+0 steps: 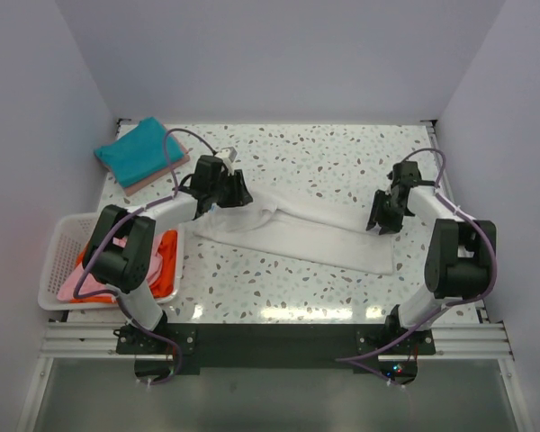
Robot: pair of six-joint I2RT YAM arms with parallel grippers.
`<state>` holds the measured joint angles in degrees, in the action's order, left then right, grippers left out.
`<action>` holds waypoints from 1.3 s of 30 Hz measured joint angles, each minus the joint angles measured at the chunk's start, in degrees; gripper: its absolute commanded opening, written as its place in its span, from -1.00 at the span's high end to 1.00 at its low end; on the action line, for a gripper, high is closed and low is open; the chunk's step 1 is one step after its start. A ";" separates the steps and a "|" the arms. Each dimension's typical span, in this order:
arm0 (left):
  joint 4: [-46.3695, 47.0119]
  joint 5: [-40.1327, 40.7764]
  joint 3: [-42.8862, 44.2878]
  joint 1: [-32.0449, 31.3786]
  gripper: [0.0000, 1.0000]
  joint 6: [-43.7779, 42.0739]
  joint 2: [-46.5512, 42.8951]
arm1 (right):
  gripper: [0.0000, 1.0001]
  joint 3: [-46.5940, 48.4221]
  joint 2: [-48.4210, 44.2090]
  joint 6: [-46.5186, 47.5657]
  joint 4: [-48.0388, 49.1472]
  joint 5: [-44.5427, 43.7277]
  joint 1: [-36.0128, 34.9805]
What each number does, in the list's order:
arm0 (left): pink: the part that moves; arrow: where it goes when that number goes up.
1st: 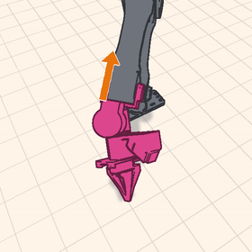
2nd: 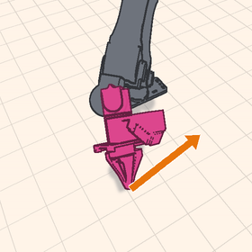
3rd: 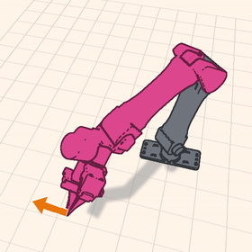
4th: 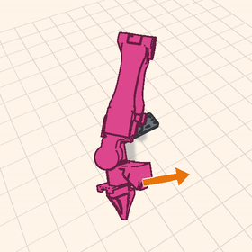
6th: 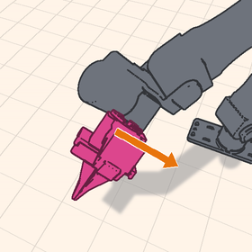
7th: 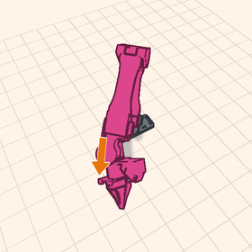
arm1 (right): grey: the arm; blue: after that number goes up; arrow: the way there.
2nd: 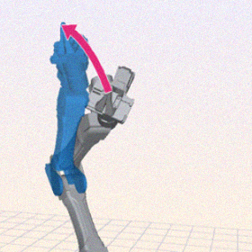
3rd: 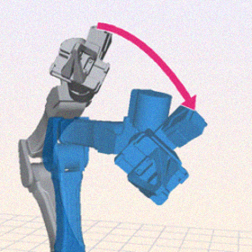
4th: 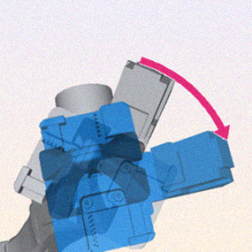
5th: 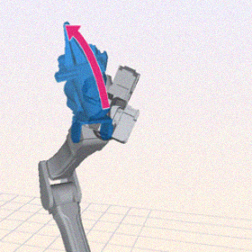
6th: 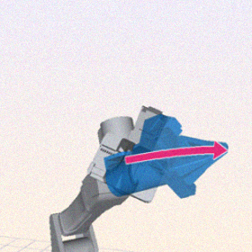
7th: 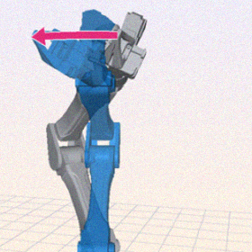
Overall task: Fold and stack the t-shirts
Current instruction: Fold the tshirt
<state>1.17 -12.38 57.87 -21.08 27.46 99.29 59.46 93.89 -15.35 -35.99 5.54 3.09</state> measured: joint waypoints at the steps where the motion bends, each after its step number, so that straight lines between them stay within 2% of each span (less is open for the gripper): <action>1: 0.00 0.00 -0.15 0.00 0.03 0.02 0.00 | 0.10 -0.39 -0.09 -0.02 -0.31 0.00 -0.04; 7: 0.00 0.02 -0.66 0.00 0.03 0.00 0.00 | 0.10 -0.24 -1.42 -0.79 -1.53 -0.09 -0.09; 17: -0.02 0.39 -1.20 0.00 0.03 0.00 0.00 | 0.08 10.19 -2.34 -1.33 -2.32 -3.58 0.31; 30: -0.02 0.66 -1.27 0.00 0.03 -0.02 0.00 | 0.09 10.34 5.70 0.87 1.51 -7.13 2.08; 39: -0.02 0.72 -1.53 0.00 0.03 -0.02 -0.31 | 0.09 6.99 6.25 1.77 2.73 -8.63 2.23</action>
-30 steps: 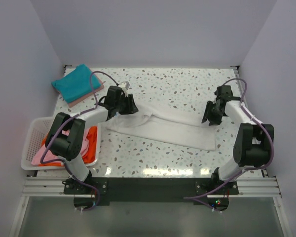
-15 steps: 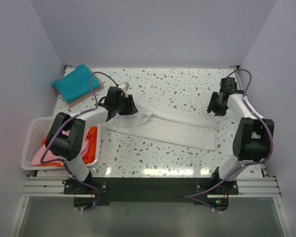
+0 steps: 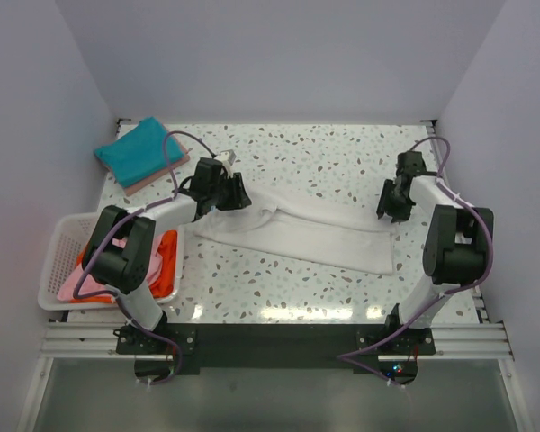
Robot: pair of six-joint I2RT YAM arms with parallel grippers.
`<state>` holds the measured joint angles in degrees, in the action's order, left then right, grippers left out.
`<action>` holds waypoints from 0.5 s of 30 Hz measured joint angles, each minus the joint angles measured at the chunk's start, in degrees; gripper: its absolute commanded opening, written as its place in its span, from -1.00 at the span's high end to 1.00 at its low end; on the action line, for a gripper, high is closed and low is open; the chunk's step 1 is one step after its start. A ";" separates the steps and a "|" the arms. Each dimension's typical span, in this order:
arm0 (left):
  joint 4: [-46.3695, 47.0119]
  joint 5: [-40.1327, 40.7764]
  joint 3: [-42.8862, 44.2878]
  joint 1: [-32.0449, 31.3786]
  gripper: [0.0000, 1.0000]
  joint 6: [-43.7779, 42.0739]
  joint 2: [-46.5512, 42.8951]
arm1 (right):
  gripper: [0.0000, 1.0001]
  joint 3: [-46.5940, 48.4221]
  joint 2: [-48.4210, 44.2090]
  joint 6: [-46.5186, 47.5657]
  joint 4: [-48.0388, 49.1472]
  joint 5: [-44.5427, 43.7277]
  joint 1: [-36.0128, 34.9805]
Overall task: Fold and stack the t-shirts
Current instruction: Fold the tshirt
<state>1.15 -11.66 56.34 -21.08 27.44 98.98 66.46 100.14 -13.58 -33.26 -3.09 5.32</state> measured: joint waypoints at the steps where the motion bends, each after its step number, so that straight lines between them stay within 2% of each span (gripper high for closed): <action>1: 0.00 0.00 0.00 0.00 0.02 0.00 0.00 | 0.09 -0.44 0.00 0.00 -0.07 -0.04 0.00; 9: 0.09 -0.02 -0.33 0.00 0.02 0.00 0.00 | 0.13 -2.97 0.00 -0.09 -0.66 -0.46 0.00; 15: 0.33 -0.09 -1.62 0.00 0.02 0.00 -0.02 | 0.35 -3.54 -0.20 -0.50 -1.62 -0.44 0.00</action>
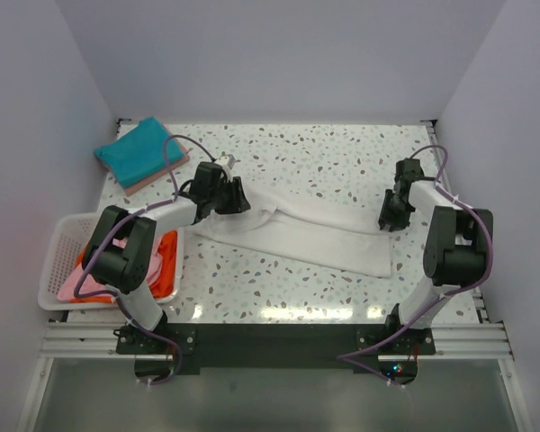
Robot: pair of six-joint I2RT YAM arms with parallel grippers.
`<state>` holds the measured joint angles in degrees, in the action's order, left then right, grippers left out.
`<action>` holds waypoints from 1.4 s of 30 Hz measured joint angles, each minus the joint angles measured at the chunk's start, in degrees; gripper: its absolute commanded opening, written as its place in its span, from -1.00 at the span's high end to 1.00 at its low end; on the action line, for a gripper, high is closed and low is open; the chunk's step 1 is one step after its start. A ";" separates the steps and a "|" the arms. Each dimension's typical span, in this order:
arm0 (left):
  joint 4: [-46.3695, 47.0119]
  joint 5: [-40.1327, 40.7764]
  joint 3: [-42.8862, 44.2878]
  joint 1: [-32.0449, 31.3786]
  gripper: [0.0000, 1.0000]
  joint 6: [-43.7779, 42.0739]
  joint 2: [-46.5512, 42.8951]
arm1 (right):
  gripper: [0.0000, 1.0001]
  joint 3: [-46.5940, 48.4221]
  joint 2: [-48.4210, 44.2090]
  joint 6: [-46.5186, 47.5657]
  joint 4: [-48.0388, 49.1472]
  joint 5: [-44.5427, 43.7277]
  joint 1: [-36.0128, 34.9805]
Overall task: Fold and stack the t-shirts
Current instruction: Fold the tshirt
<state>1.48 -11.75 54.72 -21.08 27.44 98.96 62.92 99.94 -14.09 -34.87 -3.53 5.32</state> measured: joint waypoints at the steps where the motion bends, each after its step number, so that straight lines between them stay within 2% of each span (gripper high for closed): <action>1: 0.13 0.00 -0.17 0.00 0.02 -0.02 0.00 | 0.42 -0.39 -0.31 -0.04 -0.04 0.00 0.00; 8: 1.03 -0.52 -1.03 0.00 0.02 -0.22 0.00 | 0.88 -2.14 -2.16 -0.68 -1.55 0.02 0.00; 10: 1.05 -0.74 -1.18 0.00 0.02 -0.33 0.00 | 0.96 -2.80 -2.99 -1.05 -1.86 0.04 0.00; 14: 1.11 -1.25 -1.20 0.00 0.02 -0.72 0.00 | 1.00 -3.85 -5.44 -1.60 -2.84 0.20 0.00; 23: 1.05 -1.75 -1.20 0.00 0.02 -1.07 0.07 | 1.00 -5.68 -10.62 -2.58 -5.46 1.42 0.00; 35: 0.98 -2.19 -1.18 0.00 0.02 -1.51 0.74 | 0.97 -7.48 -11.69 -3.91 -8.39 2.19 -2.16; 38: 0.98 -2.19 -1.18 0.00 0.02 -1.51 0.74 | 0.86 -7.37 -13.53 -4.59 -8.98 2.82 -2.38; 41: 0.92 -2.19 -1.18 0.00 0.02 -1.53 0.74 | 0.64 -5.57 -14.69 -5.35 -9.62 3.54 -2.38; 42: 0.83 -2.16 -1.18 0.00 0.02 -1.55 0.74 | 0.46 -4.68 -14.73 -5.51 -9.35 4.20 -2.38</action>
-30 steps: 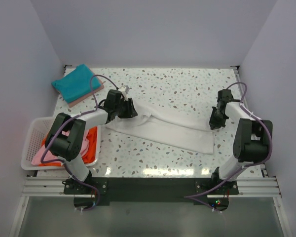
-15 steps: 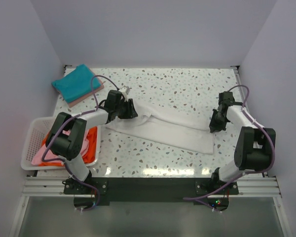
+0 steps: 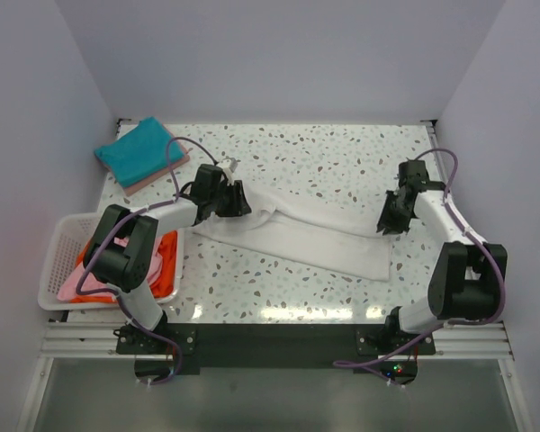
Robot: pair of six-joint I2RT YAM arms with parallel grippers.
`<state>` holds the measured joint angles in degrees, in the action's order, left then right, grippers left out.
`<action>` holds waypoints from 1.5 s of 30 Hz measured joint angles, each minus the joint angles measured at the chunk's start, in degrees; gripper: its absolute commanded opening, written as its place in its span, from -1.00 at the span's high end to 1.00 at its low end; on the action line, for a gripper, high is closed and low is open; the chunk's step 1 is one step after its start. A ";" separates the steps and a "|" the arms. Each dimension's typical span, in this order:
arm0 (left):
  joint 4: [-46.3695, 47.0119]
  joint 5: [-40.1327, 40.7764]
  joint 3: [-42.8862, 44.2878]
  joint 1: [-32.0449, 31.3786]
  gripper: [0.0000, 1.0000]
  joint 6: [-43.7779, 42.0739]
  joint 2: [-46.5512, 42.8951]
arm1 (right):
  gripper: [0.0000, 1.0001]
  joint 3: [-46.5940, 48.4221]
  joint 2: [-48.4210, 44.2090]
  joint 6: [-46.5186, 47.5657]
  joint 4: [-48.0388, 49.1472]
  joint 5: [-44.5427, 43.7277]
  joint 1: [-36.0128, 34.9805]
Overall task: Fold and stack the t-shirts
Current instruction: Fold the tshirt
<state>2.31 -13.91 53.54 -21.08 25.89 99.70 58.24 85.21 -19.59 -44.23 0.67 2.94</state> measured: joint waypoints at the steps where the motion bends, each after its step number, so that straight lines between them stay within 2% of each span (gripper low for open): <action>1: -0.09 0.00 0.00 0.00 0.02 -0.02 0.00 | 0.38 0.74 0.00 -0.31 0.24 0.61 0.02; 3: -0.31 0.00 0.00 0.00 0.02 -0.11 0.00 | 0.22 2.32 0.02 -0.57 1.44 2.62 0.02; 9: -1.11 0.04 0.20 0.00 0.01 -0.70 0.04 | 0.10 6.05 5.55 -1.49 7.17 8.85 -1.25; 19: -4.96 1.60 0.79 0.07 0.01 -2.34 0.15 | 0.07 6.36 15.54 -2.47 14.51 14.47 -7.04; 45: -5.44 2.01 0.46 0.72 0.01 -2.69 0.15 | 0.08 3.58 15.80 2.84 11.13 18.38 -6.95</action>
<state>-3.14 -11.90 54.00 -20.36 23.20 99.85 61.82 101.01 -16.75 -33.10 19.05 -4.01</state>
